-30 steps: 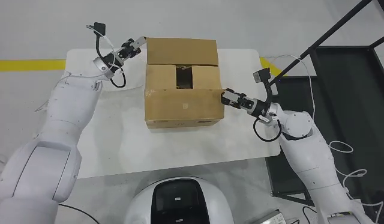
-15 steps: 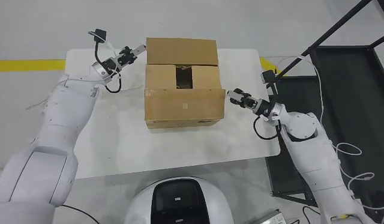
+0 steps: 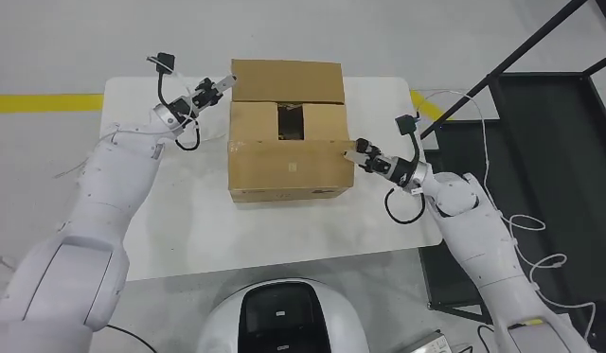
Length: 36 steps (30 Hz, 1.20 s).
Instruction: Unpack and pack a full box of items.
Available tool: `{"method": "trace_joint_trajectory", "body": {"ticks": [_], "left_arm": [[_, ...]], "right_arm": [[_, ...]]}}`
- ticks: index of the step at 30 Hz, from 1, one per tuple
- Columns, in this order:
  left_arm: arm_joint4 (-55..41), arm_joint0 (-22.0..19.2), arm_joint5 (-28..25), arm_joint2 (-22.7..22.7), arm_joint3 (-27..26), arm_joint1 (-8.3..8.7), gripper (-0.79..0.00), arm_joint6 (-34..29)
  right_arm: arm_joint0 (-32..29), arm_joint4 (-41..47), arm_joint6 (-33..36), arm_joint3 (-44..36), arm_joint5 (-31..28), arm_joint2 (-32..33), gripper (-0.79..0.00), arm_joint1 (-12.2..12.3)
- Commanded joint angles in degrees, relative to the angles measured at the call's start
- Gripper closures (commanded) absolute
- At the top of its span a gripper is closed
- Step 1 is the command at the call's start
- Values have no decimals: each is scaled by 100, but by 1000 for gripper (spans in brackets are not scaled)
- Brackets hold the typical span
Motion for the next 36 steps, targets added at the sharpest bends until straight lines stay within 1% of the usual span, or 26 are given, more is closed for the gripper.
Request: {"method": "trace_joint_trajectory", "body": {"ticks": [1, 2, 3, 4, 5, 6, 8, 13, 14, 15, 16, 17, 20, 24, 28, 36], "left_arm": [[-17, 12, -17, -26, -9, 15, -785, -26], [-19, 19, -23, -38, -15, 23, -785, -40], [-33, 29, -27, -51, -24, 30, -785, -55], [-42, 37, -29, -63, -32, 37, -785, -73], [-51, 46, -28, -76, -37, 44, -785, -86], [-65, 55, -31, -90, -48, 51, -785, -98], [-87, 74, -32, -116, -69, 67, -785, -139], [-149, 109, -27, -190, -151, 116, -785, -270], [-158, 114, -22, -205, -169, 127, -785, -293], [-155, 119, -12, -216, -186, 138, -785, -323], [-161, 124, -3, -229, -205, 148, -785, -343], [-167, 131, 5, -242, -226, 158, -785, -361], [-194, 151, 28, -282, -294, 184, -785, -415], [-266, 191, 57, -333, -404, 210, -785, -484], [-294, 226, 97, -370, -492, 234, -785, -533], [-314, 275, 202, -425, -599, 270, -785, -585]], "right_arm": [[27, -16, 26, 64, -182, -17, -545, 3], [44, 15, 46, 105, -264, -36, -348, 3], [68, 70, 103, 160, -345, -70, -228, 2], [114, 82, 186, 233, -417, -103, -151, 3], [164, 108, 260, 303, -494, -142, -151, 2], [203, 250, 351, 372, -586, -207, -129, -5], [323, 384, 509, 567, -759, -272, -3, -5], [588, 680, 920, 995, -1227, -446, 0, 1], [635, 626, 912, 1036, -1235, -484, -43, 9], [677, 524, 887, 1068, -1260, -524, -65, 20], [710, 449, 846, 1110, -1301, -561, -43, 30], [738, 393, 803, 1144, -1344, -602, -3, 40], [810, 320, 684, 1192, -1463, -777, 0, 73], [844, 669, 597, 1142, -1551, -1086, 0, 140], [877, 1130, 645, 992, -1504, -1458, 0, 304], [1001, 2024, 914, 628, -1236, -2258, 0, 801]]}}
